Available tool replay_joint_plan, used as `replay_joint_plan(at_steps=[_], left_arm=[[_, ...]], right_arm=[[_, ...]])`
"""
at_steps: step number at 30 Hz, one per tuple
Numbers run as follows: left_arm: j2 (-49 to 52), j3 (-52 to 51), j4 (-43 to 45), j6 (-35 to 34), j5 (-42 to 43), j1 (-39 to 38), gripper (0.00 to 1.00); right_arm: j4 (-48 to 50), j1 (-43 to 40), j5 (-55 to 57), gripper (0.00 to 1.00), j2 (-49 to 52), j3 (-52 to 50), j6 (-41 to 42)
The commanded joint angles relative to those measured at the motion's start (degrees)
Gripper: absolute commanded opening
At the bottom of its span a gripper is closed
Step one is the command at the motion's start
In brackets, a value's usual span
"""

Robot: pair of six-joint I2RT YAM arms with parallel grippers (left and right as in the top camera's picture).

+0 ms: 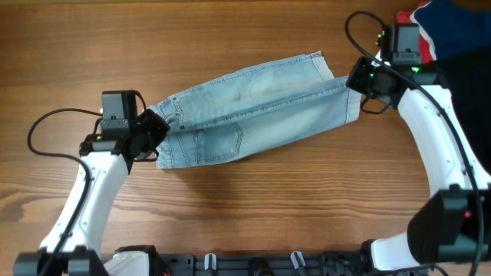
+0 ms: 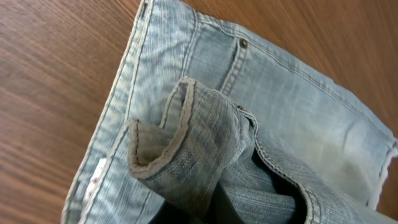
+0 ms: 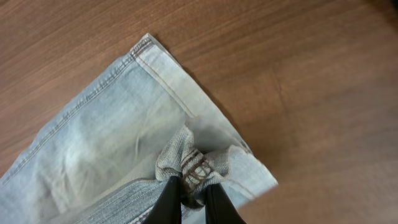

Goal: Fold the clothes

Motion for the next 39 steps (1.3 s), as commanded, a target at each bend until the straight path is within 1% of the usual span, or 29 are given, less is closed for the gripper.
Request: replay_joint_plan(at_steps=[1,5,11,14,16,22,30,32,34,35,36,37,38,39], left_arm=[[1.8,0.5,1.4,-2.3,-6.0,0.9,0.04],[1.7,0.5,1.0,-2.5,-7.7,0.9,0.04],[1.8,0.5,-0.6,-9.8,-12.2,0.9,0.04],[1.7,0.5,-0.6,-9.9,-12.3,0.9,0.04],[1.7,0.5,-0.5,-11.3,-13.9,0.9,0.04],[1.8,0.5,2.6,-11.3,-15.6,0.9,0.04],[1.8,0.5,1.4,-11.3,-15.6,0.9,0.04],[1.8,0.5,0.9,-11.3,-15.6,0.9,0.04],[1.8,0.5,0.0,-11.3,-16.7,0.9,0.04],[1.8,0.5,-0.2,-11.3,-17.4,0.9,0.05],[1.8,0.5,0.0,-11.3,-17.9,0.9,0.09],[1.8,0.5,0.5,-11.0,-18.2,0.9,0.38],[1.8,0.5,1.0,-10.6,-18.1,0.9,0.73],[1.7,0.5,1.2,-10.6,-18.2,0.9,0.92]], right_arm=[[3.1,-1.2,5.2,0.04,2.9,1.8,-1.3],[6.0,-1.1,5.2,0.04,4.6,1.8,-1.4],[10.7,0.7,5.2,0.04,5.1,1.8,-1.4],[11.4,1.6,5.3,0.04,5.1,1.8,-1.3],[12.2,2.1,5.4,0.04,5.5,1.8,-1.3],[13.5,2.5,5.4,0.04,8.5,1.8,0.2],[17.3,2.6,4.0,0.04,9.8,1.8,0.6],[20.2,2.8,3.3,0.04,9.8,1.8,2.2],[26.7,3.7,3.3,0.04,10.3,1.8,2.3],[29.7,4.5,3.0,0.07,10.8,1.8,2.3],[31.9,5.2,3.0,0.19,11.3,1.8,2.2],[33.6,5.9,3.0,0.66,12.1,1.8,1.5],[33.7,6.3,3.0,0.94,12.4,1.8,1.0],[33.0,6.3,3.0,1.0,12.7,1.8,1.0]])
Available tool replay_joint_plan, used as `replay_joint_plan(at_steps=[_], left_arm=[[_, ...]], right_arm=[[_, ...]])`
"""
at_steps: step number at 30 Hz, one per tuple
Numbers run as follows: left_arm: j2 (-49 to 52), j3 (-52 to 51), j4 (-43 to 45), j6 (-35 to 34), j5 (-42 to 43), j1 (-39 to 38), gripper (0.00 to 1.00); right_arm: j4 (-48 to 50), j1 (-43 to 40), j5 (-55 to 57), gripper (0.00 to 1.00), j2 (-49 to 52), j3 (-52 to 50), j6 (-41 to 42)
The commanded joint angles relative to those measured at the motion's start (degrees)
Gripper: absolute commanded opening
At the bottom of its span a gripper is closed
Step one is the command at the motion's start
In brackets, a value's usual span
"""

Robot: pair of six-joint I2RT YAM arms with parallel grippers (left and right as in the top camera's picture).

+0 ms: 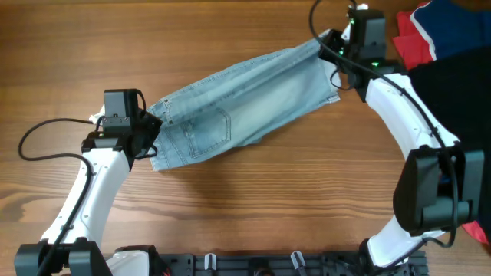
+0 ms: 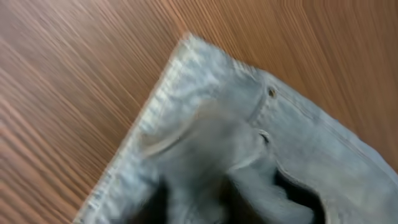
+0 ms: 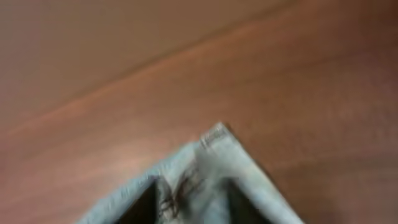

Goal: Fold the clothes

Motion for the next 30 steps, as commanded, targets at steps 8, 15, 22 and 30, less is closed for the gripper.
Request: replay_joint_plan(at_steps=[8,15,22,30], left_arm=[[0.0,0.5,1.5,0.2,-7.4,2.1,1.0],[-4.9,6.2,3.7,1.3,-2.4,10.1,1.0],[-5.5,6.2,-6.0,12.4,11.6,4.9,0.46],[4.2,6.2,-5.6,21.3,11.3,-3.6,0.21]], right_arm=[[-19.6,-3.0,8.5,1.0,2.3,1.5,-3.0],[-21.5,-3.3,5.4,0.96,2.3,1.4,-10.3],[-21.4,-3.3,3.1,0.75,3.3,-0.5,-10.3],[-20.8,-3.3,-3.6,0.82,6.6,-0.8,-10.2]])
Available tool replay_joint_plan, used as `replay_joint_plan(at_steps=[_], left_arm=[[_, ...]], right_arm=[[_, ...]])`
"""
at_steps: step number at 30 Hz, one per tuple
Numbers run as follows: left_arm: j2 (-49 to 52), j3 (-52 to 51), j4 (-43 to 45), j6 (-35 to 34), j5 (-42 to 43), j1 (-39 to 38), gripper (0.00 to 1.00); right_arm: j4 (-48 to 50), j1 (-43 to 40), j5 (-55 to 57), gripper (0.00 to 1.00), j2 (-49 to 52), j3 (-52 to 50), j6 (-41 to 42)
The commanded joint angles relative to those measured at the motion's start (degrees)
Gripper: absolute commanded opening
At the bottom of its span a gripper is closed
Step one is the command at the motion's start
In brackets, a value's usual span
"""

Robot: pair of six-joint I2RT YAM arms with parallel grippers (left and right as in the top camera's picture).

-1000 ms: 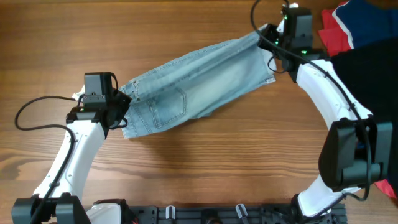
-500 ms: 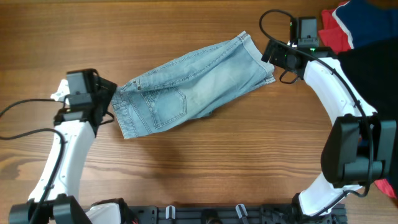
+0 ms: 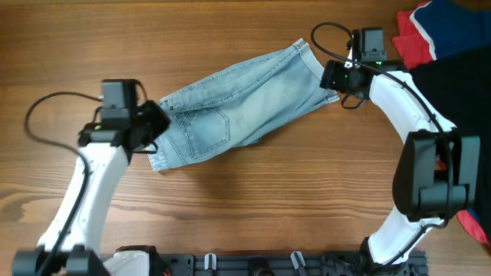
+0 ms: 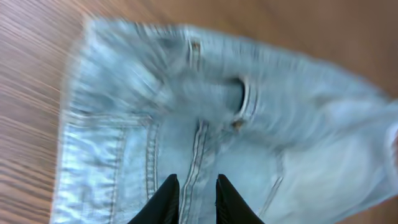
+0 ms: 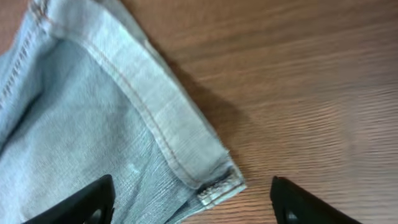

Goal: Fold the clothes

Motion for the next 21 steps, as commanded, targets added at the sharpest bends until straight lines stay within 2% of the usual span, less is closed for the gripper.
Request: replay_joint_plan(at_steps=[1,4,6,7,8,9,10,12,14,17,21], left_arm=[[5.8,0.2,1.0,4.1,0.8,-1.5,0.22],[10.0,0.2,4.6,4.1,-1.9,-1.5,0.28],[12.2,0.2,8.3,4.1,-6.0,-1.5,0.31],[12.9,0.2,9.9,4.0,-8.0,-1.3,0.33],[13.3,0.2,11.1,4.0,-9.0,-1.0,0.34],[13.6,0.2,12.2,4.0,-9.5,-0.6,0.35],[13.9,0.2,13.3,4.0,-9.6,-0.1,0.36],[14.4,0.2,14.0,3.5,-10.6,0.9,0.36],[15.0,0.2,13.8,2.3,-11.4,2.4,0.38],[16.5,0.2,12.8,2.3,-11.3,4.1,0.38],[17.8,0.2,12.0,2.3,-10.5,4.3,0.39]], right_arm=[[0.7,0.1,-4.0,0.83,2.1,-0.5,-0.9],[1.9,0.1,-4.0,0.84,3.4,-0.5,-0.9],[3.0,0.1,-5.2,0.79,4.5,-0.5,-0.9],[3.0,0.1,-5.3,0.72,4.9,-0.5,-0.8],[3.0,0.1,-5.2,0.63,5.2,-0.5,-0.6],[2.7,0.1,-5.2,0.5,5.6,-0.5,-0.4],[2.6,0.1,-5.2,0.31,5.7,-0.5,-0.4],[1.4,0.1,-4.0,0.04,5.7,-0.5,-0.5],[-1.7,0.1,-0.2,0.04,5.7,-0.5,0.7],[-8.5,0.0,10.2,0.04,5.7,-0.5,7.1],[-13.6,0.0,10.5,0.04,5.7,-0.5,7.2]])
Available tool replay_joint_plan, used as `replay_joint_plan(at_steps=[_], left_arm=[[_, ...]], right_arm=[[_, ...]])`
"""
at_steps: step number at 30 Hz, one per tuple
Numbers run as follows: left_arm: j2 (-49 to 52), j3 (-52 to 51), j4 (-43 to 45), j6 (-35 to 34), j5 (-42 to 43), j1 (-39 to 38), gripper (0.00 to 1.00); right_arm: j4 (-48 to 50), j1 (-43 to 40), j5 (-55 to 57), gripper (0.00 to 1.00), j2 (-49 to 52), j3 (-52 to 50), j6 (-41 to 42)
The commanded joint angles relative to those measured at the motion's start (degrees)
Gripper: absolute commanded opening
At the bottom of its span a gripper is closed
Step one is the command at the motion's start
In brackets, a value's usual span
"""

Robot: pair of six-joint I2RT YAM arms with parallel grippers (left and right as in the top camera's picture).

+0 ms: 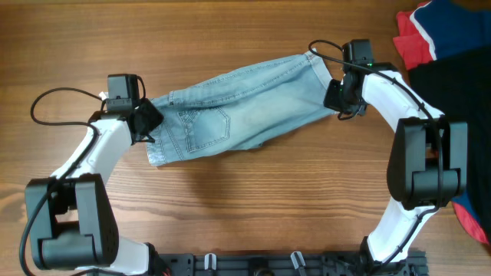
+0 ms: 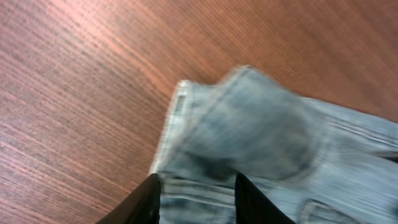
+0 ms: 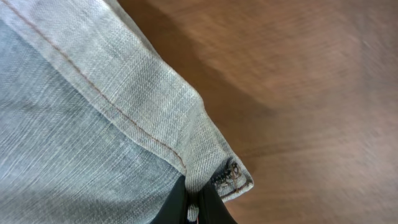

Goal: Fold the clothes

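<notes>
Light blue jeans [image 1: 238,107], folded lengthwise, lie slanting across the wooden table [image 1: 245,207], waistband at the left and hems at the far right. My left gripper [image 1: 146,123] is at the waistband end. In the left wrist view it [image 2: 196,202] stands open, its fingers either side of the blurred waistband corner [image 2: 249,124]. My right gripper [image 1: 335,98] is at the near hem corner. In the right wrist view it [image 3: 196,208] is shut on the stitched hem [image 3: 217,171].
A pile of red and navy clothes [image 1: 430,27] lies at the far right corner, with black cloth [image 1: 464,84] beside it behind my right arm. Cables loop off both wrists. A black rail [image 1: 261,264] runs along the front edge.
My right gripper was wide open beside the hem and is now shut on the hem corner. My left gripper has moved from over the jeans to the waistband corner, fingers wider apart.
Both grippers first held the jeans, left on the bunched waistband, right on a hem. Then the jeans lay further back, folded lengthwise. After that both grippers were off the cloth. Now the right one pinches the hem corner and the left straddles the waistband corner.
</notes>
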Motion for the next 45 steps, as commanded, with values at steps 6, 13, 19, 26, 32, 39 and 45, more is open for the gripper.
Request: replay_joint_plan(at_steps=[6,13,19,26,32,39,45], left_arm=[[1.4,0.2,-4.1,-0.2,-0.2,0.2,0.39],[1.5,0.2,-17.8,-0.1,3.7,0.2,0.5],[1.3,0.2,-27.5,1.6,3.7,0.2,0.51],[-10.5,0.2,-30.3,3.3,5.6,0.9,0.59],[-24.8,0.2,-28.0,4.6,8.5,0.9,0.59],[-21.8,0.2,-22.0,4.6,15.6,-3.4,0.56],[-10.0,0.2,-17.3,4.6,17.4,-14.8,0.46]], right_arm=[[-4.5,-0.5,6.3,0.1,1.0,-0.5,4.0],[-17.2,-1.1,7.6,0.04,1.0,-0.5,6.1],[-28.1,-1.0,7.6,0.04,0.4,-1.0,7.4],[-22.6,-1.0,6.1,0.04,-15.2,-14.1,5.5],[-17.3,-1.0,5.9,0.85,-32.8,-13.7,2.8],[-7.7,-1.0,-4.0,0.59,-35.5,-13.8,-5.0],[-9.1,-1.0,-7.6,0.05,-25.6,-13.8,-6.1]])
